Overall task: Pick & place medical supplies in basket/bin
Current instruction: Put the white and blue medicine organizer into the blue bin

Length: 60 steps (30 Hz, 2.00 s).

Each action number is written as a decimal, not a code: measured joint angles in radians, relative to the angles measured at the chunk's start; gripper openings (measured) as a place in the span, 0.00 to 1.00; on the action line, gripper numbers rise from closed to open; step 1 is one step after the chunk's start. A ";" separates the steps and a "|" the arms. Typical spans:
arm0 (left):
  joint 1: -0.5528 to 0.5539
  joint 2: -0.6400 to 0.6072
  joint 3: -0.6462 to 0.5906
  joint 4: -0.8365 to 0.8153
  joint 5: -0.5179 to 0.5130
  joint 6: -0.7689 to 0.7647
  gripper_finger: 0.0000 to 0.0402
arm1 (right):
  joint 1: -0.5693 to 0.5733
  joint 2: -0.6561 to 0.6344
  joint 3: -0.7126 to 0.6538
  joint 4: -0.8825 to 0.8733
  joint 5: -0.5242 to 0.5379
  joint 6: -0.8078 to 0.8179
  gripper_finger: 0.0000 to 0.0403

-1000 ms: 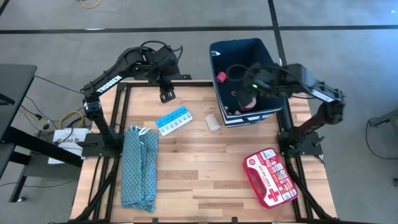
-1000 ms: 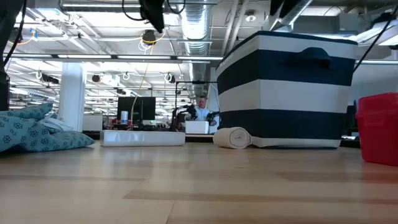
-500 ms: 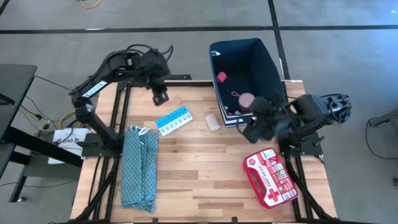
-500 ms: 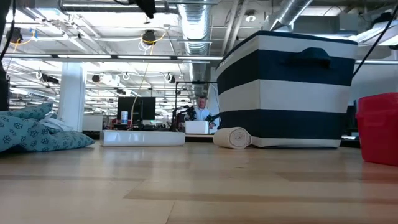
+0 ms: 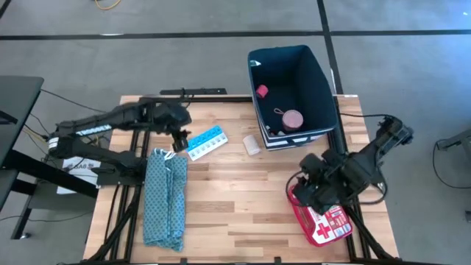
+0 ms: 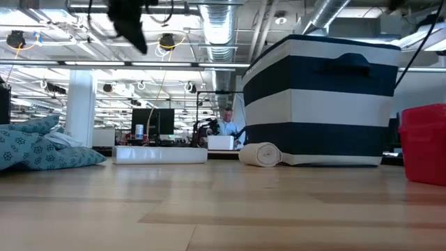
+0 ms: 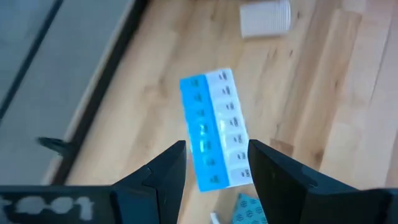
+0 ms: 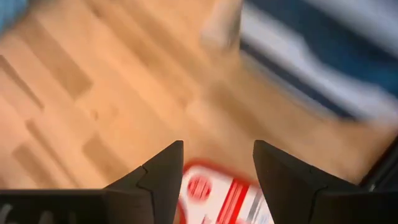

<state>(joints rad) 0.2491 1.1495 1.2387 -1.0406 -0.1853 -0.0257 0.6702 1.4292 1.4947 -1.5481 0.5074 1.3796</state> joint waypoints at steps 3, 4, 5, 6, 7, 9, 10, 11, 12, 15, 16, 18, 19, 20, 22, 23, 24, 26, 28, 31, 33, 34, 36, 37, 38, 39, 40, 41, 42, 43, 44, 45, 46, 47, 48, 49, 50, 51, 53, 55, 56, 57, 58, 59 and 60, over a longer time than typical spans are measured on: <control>-0.012 -0.073 -0.182 0.103 -0.002 -0.024 0.41 | 0.028 0.030 0.000 0.007 -0.052 0.062 0.46; -0.015 -0.091 -0.234 0.132 -0.003 -0.028 0.41 | 0.034 0.041 0.000 0.014 -0.056 0.072 0.46; -0.019 -0.107 -0.285 0.164 -0.002 -0.037 0.41 | 0.037 0.053 0.000 0.021 -0.057 0.084 0.46; -0.022 -0.121 -0.333 0.195 -0.001 -0.051 0.41 | 0.040 0.064 0.000 0.025 -0.058 0.093 0.46; -0.026 -0.133 -0.378 0.227 0.005 -0.069 0.41 | 0.042 0.075 0.000 0.029 -0.057 0.097 0.46; -0.032 -0.148 -0.463 0.316 0.033 -0.104 0.41 | 0.041 0.099 0.000 0.046 -0.055 0.097 0.46; -0.034 -0.149 -0.500 0.357 0.055 -0.115 0.41 | 0.036 0.114 0.000 0.055 -0.050 0.098 0.46; -0.037 -0.150 -0.537 0.400 0.079 -0.120 0.41 | 0.030 0.130 0.000 0.064 -0.046 0.097 0.46; -0.040 -0.150 -0.569 0.442 0.101 -0.120 0.41 | 0.024 0.145 0.000 0.072 -0.040 0.097 0.46; -0.041 -0.147 -0.649 0.564 0.121 -0.107 0.41 | 0.005 0.189 0.000 0.087 -0.038 0.066 0.46; -0.038 -0.143 -0.667 0.596 0.114 -0.102 0.41 | -0.001 0.205 0.000 0.092 -0.038 0.054 0.46; -0.028 -0.142 -0.686 0.621 0.089 -0.100 0.41 | -0.009 0.229 0.000 0.092 -0.043 0.037 0.46; -0.023 -0.142 -0.690 0.635 0.075 -0.100 0.41 | -0.014 0.238 0.000 0.091 -0.048 0.037 0.46; -0.020 -0.142 -0.695 0.654 0.062 -0.100 0.41 | -0.020 0.248 0.000 0.091 -0.056 0.037 0.46; -0.017 -0.142 -0.707 0.686 0.019 -0.107 0.41 | -0.030 0.270 0.000 0.100 -0.069 0.037 0.46; -0.017 -0.142 -0.715 0.701 -0.009 -0.114 0.41 | -0.032 0.279 0.000 0.106 -0.070 0.037 0.46; -0.017 -0.142 -0.720 0.711 -0.041 -0.123 0.41 | -0.034 0.287 0.000 0.108 -0.072 0.036 0.45; -0.018 -0.139 -0.731 0.723 -0.109 -0.146 0.41 | -0.039 0.301 0.000 0.114 -0.073 0.035 0.45; -0.017 -0.121 -0.745 0.723 -0.164 -0.184 0.41 | -0.041 0.313 0.000 0.126 -0.073 0.036 0.45; -0.017 -0.080 -0.785 0.766 -0.161 -0.239 0.41 | -0.040 0.316 0.001 0.145 -0.052 0.056 0.45; -0.017 -0.044 -0.809 0.800 -0.135 -0.271 0.41 | -0.040 0.322 0.002 0.183 -0.022 0.070 0.45; -0.018 -0.018 -0.816 0.818 -0.132 -0.282 0.41 | -0.040 0.323 0.002 0.197 -0.004 0.069 0.45; -0.017 0.033 -0.819 0.845 -0.138 -0.300 0.41 | -0.040 0.326 0.002 0.233 0.028 0.046 0.45; -0.017 0.053 -0.818 0.866 -0.143 -0.305 0.41 | -0.040 0.327 0.002 0.254 0.039 0.037 0.45; -0.017 0.081 -0.816 0.893 -0.141 -0.316 0.41 | -0.041 0.329 0.002 0.271 0.045 0.033 0.45; -0.019 0.103 -0.815 0.915 -0.126 -0.330 0.41 | -0.046 0.329 0.002 0.288 0.045 0.037 0.45; -0.022 0.119 -0.813 0.935 -0.095 -0.342 0.41 | -0.051 0.329 0.002 0.311 0.043 0.050 0.45; -0.030 0.135 -0.813 0.956 -0.058 -0.356 0.41 | -0.057 0.328 0.002 0.335 0.037 0.065 0.45; -0.045 0.148 -0.813 0.985 -0.010 -0.370 0.41 | -0.061 0.328 0.002 0.356 0.025 0.078 0.45; -0.064 0.157 -0.812 1.014 0.043 -0.384 0.41 | -0.065 0.328 0.002 0.376 0.012 0.084 0.45; -0.083 0.159 -0.812 1.028 0.072 -0.394 0.41 | -0.070 0.328 0.002 0.396 0.001 0.083 0.45; -0.104 0.159 -0.815 1.040 0.095 -0.409 0.41 | -0.077 0.328 0.002 0.414 -0.010 0.068 0.45; -0.129 0.158 -0.817 1.056 0.104 -0.428 0.41 | -0.082 0.328 0.002 0.427 -0.016 0.039 0.45; -0.154 0.159 -0.817 1.067 0.113 -0.446 0.41 | -0.086 0.328 0.002 0.440 -0.019 0.002 0.45; -0.179 0.158 -0.815 1.079 0.134 -0.465 0.41 | -0.090 0.328 0.002 0.454 -0.018 -0.033 0.45; -0.206 0.157 -0.810 1.078 0.170 -0.477 0.41 | -0.095 0.328 0.002 0.471 -0.013 -0.058 0.45; -0.235 0.157 -0.805 1.075 0.206 -0.486 0.41 | -0.099 0.328 0.002 0.488 -0.011 -0.068 0.45; -0.263 0.157 -0.799 1.072 0.232 -0.496 0.41 | -0.105 0.328 0.002 0.503 -0.011 -0.068 0.45; -0.323 0.159 -0.785 1.065 0.248 -0.521 0.41 | -0.117 0.331 0.002 0.548 -0.010 -0.070 0.45; -0.379 0.160 -0.763 1.057 0.230 -0.539 0.41 | -0.134 0.351 0.002 0.595 -0.005 -0.071 0.45; -0.404 0.161 -0.749 1.058 0.212 -0.542 0.41 | -0.138 0.362 0.001 0.608 -0.004 -0.071 0.45; -0.425 0.160 -0.733 1.061 0.187 -0.542 0.41 | -0.142 0.374 0.000 0.626 -0.005 -0.071 0.45; -0.443 0.160 -0.720 1.065 0.157 -0.543 0.41 | -0.146 0.390 0.001 0.661 -0.005 -0.071 0.45; -0.458 0.160 -0.708 1.066 0.125 -0.549 0.41 | -0.150 0.411 0.003 0.696 -0.007 -0.070 0.45; -0.470 0.160 -0.698 1.064 0.097 -0.556 0.41 | -0.154 0.431 0.003 0.720 -0.011 -0.071 0.45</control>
<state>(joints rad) -0.2209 1.3094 0.5403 0.0231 -0.0882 -0.5819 0.5158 1.8605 1.4972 -0.8279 0.4964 1.3089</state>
